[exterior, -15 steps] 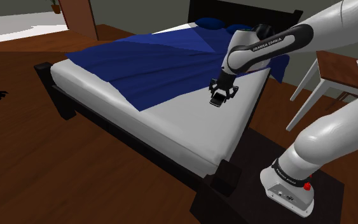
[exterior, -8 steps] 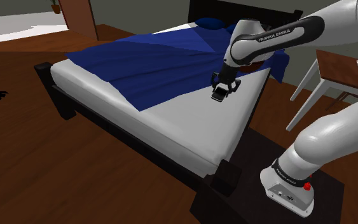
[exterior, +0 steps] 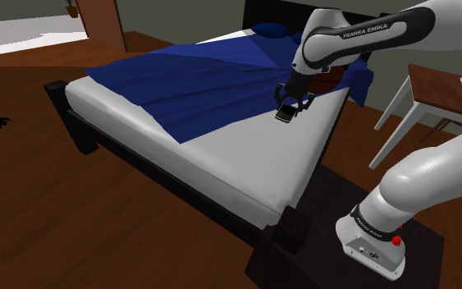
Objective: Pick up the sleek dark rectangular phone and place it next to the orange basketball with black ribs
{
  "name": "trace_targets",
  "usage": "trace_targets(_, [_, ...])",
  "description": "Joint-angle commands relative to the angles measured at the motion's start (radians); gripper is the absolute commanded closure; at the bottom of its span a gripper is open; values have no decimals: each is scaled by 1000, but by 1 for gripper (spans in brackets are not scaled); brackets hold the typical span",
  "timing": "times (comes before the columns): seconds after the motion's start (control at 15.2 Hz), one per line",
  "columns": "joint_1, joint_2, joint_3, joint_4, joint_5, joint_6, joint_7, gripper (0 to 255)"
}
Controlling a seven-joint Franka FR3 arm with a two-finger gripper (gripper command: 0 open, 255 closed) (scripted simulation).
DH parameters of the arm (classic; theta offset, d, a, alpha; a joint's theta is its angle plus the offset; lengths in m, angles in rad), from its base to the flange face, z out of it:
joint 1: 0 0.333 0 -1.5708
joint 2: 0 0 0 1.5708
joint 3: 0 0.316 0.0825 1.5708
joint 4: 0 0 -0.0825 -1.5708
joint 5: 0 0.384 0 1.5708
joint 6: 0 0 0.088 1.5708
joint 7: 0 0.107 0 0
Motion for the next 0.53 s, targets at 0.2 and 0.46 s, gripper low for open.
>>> trace_targets(0.2, [0, -21, 0, 54, -2, -75, 6, 255])
trace_targets(0.46, [-1, -33, -1, 98, -4, -131, 9, 255])
